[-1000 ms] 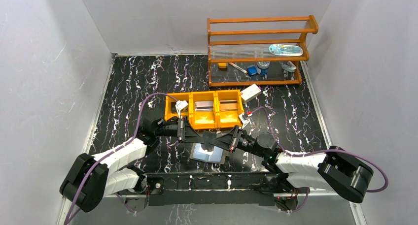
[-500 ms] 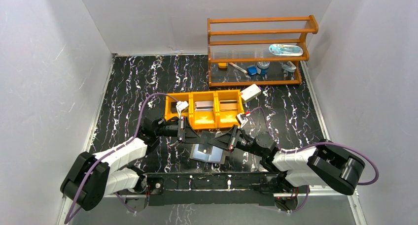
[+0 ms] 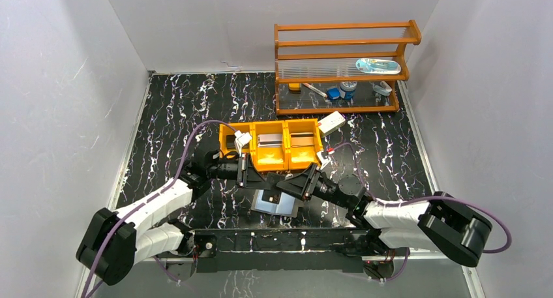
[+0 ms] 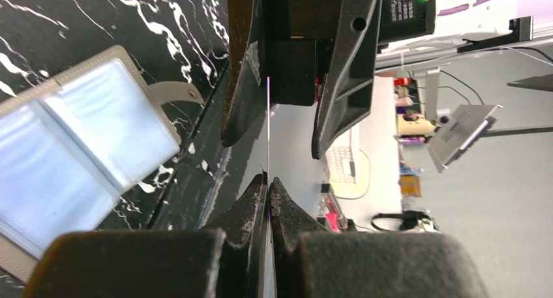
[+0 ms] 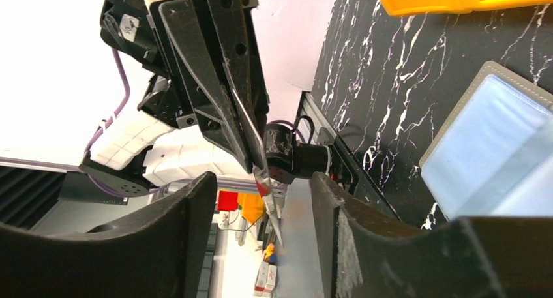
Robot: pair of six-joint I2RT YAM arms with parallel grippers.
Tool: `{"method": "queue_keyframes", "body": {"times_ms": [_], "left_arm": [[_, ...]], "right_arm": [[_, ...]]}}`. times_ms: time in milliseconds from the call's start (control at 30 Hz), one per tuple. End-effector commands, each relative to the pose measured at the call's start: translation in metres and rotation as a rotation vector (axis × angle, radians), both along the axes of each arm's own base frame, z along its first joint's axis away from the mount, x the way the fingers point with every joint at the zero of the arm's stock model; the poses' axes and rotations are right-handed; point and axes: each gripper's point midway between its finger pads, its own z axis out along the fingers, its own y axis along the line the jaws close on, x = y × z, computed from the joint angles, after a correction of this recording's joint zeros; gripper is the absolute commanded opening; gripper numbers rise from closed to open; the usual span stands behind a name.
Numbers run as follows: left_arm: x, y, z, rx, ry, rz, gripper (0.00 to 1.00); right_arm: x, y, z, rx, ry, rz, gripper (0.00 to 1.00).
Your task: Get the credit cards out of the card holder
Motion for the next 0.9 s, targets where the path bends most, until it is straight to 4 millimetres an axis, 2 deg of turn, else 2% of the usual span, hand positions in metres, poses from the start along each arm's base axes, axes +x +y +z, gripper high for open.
{"method": "queue_keyframes", "body": {"times_ms": [0,133,300,433,567,633,733,867], "left_arm": [[0.006,0.005,0.002,0.069,-0.099,0.028,0.00],[0.017,0.012,-0.006,0.155,-0.165,0.078,0.00],[0.038,0.032,-0.013,0.322,-0.280,0.195,0.00],[0.059,0.048,-0.006,0.392,-0.404,0.311,0.00],[0.072,0.059,0.006,0.439,-0.593,0.320,0.00],[0.085,0.062,0.016,0.463,-0.707,0.323,0.00],[0.113,0.072,0.031,0.575,-0.834,0.347,0.00],[0.133,0.089,0.028,0.762,-0.964,0.261,0.00]], "right_arm": [[0.009,-0.007,-0.003,-0.038,-0.016,-0.068,0.66],[0.016,-0.018,-0.014,-0.080,0.013,-0.138,0.72],[0.024,-0.032,-0.022,-0.124,0.039,-0.223,0.76],[0.028,-0.042,-0.027,-0.159,0.057,-0.274,0.77],[0.031,-0.051,-0.037,-0.190,0.100,-0.319,0.78],[0.032,-0.054,-0.040,-0.200,0.106,-0.332,0.78],[0.033,-0.055,-0.043,-0.205,0.117,-0.346,0.79],[0.033,-0.053,-0.042,-0.215,0.118,-0.336,0.79]]}}
